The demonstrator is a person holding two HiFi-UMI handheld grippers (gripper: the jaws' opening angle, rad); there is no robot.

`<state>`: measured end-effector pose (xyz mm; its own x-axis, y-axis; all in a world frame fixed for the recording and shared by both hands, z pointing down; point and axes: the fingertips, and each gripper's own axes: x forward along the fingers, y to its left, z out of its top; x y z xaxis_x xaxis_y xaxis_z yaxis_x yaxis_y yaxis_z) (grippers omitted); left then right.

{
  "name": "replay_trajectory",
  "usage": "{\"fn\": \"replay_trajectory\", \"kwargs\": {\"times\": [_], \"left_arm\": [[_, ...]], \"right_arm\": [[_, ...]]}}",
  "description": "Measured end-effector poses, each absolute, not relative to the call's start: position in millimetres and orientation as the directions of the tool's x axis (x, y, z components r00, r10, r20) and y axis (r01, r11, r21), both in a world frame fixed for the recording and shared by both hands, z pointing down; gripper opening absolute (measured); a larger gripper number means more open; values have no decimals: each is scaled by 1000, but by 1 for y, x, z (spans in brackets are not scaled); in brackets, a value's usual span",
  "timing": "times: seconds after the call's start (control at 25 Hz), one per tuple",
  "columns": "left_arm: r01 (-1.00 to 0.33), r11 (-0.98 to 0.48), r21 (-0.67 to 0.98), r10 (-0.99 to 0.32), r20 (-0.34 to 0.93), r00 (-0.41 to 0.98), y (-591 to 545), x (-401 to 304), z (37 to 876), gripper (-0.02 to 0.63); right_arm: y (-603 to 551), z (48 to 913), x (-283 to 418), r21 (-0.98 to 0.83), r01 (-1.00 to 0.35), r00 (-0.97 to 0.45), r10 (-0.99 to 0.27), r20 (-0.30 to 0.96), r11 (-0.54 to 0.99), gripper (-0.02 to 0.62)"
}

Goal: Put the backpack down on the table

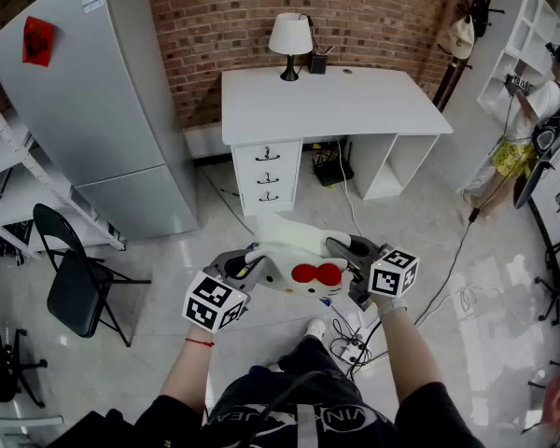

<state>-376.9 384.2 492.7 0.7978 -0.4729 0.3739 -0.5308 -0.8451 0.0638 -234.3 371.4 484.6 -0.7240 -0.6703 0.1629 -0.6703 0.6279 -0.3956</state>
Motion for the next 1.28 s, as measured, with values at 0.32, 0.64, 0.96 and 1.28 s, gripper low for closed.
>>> {"fn": "replay_trajectory", "kwargs": {"times": [0.32,0.64,0.96,1.28], "left_arm": [[-534,-842,77,-471,376,798,323,-336,499,34],[-529,-844,85,-464,376,802,272,-281,501,34],[-517,-851,91,-450,380,808,231,-216,506,34],[-525,-843,115,-453,373,810,192,-154,512,34]], "right_arm": [[312,489,-193,-395,-683,-712,-679,177,614,11],[263,492,-139,-396,-691,-703,-689,173,605,11],[223,496,-74,-383,-710,-685,-705,183,591,11],[185,494,-12,-360,-745,-649,-735,195,562,12]]}}
